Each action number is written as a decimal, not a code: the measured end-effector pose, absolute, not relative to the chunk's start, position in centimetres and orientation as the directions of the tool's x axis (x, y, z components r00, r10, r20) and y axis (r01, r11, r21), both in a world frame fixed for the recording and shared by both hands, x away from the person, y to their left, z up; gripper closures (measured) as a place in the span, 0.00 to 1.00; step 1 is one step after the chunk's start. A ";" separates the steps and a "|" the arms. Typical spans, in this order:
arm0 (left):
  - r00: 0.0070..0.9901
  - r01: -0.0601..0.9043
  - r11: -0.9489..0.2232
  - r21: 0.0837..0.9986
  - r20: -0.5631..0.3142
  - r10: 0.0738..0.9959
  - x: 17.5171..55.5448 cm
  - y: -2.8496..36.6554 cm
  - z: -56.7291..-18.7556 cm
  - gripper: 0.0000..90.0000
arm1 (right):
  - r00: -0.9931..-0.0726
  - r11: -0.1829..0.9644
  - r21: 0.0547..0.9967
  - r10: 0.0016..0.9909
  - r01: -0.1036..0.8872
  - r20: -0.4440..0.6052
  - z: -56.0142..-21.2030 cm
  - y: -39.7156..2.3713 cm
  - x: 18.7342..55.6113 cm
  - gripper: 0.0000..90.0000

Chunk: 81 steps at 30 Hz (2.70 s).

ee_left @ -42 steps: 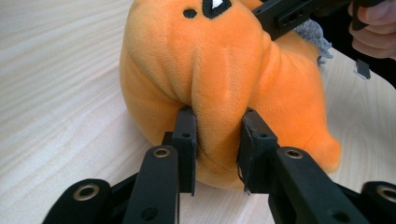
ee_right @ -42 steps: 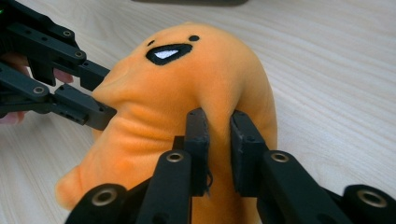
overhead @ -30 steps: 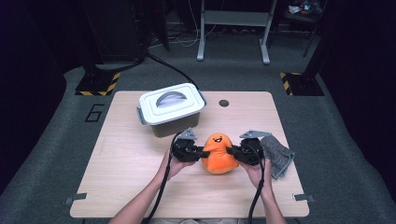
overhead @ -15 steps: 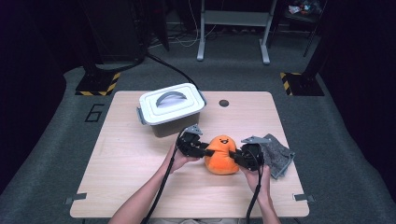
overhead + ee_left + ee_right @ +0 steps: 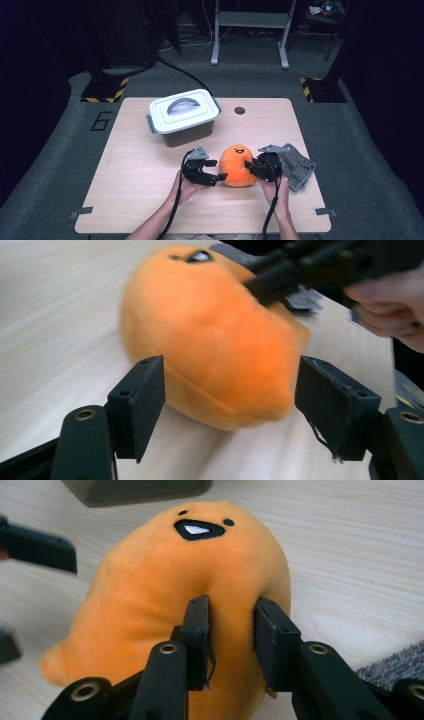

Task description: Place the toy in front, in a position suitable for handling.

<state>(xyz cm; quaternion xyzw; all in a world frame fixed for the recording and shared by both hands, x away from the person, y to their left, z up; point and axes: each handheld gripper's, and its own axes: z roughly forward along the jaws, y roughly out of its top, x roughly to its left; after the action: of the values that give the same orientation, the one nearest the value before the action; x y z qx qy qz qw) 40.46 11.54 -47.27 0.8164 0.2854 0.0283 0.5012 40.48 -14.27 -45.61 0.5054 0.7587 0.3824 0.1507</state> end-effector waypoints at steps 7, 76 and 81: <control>0.826 0.406 -0.400 0.822 -0.143 0.545 39.0 9.9 -48.5 0.44 | -0.447 0.199 0.731 0.880 0.653 0.159 -45.5 -14.2 40.6 0.71; 0.737 0.404 -0.335 0.851 -0.085 0.671 40.7 11.9 -47.1 0.42 | -0.436 0.155 0.729 0.874 0.667 0.213 -46.0 -15.5 41.5 0.77; 0.743 0.362 -0.326 0.873 -0.059 0.667 37.5 10.9 -47.2 0.41 | -0.433 0.166 0.725 0.880 0.668 0.197 -45.8 -15.2 41.7 0.77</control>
<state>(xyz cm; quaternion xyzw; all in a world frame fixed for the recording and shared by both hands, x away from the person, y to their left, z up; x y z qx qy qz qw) 37.49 10.90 -47.17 0.7989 0.3219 0.1577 0.4829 41.68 -15.15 -45.82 0.5151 0.7514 0.3894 0.1357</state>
